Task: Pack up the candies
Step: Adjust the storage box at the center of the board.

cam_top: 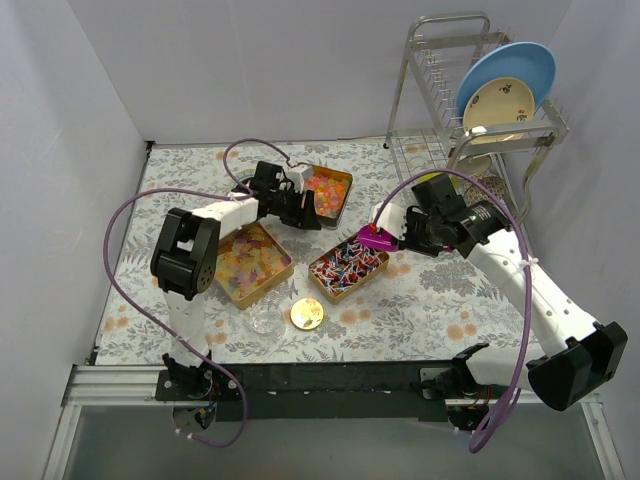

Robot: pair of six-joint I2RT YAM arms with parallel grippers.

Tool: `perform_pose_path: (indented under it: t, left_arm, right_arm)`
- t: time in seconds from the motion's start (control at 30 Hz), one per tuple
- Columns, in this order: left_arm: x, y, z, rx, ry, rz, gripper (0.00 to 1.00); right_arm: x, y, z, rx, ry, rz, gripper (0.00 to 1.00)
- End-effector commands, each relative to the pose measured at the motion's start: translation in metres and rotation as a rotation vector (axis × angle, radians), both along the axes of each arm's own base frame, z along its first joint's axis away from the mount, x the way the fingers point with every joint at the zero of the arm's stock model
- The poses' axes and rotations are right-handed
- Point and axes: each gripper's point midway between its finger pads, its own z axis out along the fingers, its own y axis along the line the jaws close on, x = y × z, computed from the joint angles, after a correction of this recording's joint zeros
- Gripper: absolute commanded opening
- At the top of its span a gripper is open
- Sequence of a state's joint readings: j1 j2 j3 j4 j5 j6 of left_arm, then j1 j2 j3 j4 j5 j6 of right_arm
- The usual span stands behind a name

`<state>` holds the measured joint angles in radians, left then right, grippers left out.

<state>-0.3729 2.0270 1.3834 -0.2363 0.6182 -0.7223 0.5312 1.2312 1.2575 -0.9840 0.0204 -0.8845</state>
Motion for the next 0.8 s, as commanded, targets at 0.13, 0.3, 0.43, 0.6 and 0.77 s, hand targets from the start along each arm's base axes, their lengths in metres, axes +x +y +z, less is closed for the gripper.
perform_pose_path:
  t: [0.13, 0.3, 0.43, 0.6, 0.77]
  left_arm:
    - [-0.093, -0.019, 0.051, -0.090, -0.051, -0.195, 0.50]
    - [-0.105, -0.028, 0.039, -0.021, -0.083, -0.216, 0.50]
    - [-0.094, -0.025, 0.019, 0.070, -0.089, -0.198, 0.47]
    - [-0.088, -0.020, 0.009, 0.127, -0.129, -0.225, 0.39]
    - [-0.093, -0.011, -0.002, 0.186, -0.126, -0.278, 0.33]
  right_arm:
    - [0.002, 0.000, 0.002, 0.036, -0.048, -0.028, 0.01]
    - [-0.001, -0.004, -0.001, 0.026, -0.037, -0.034, 0.01]
    - [-0.004, -0.008, -0.003, 0.010, -0.035, -0.024, 0.01]
    - [-0.002, -0.008, 0.002, 0.014, -0.042, -0.031, 0.01]
    - [-0.003, -0.008, -0.001, 0.012, -0.034, -0.032, 0.01]
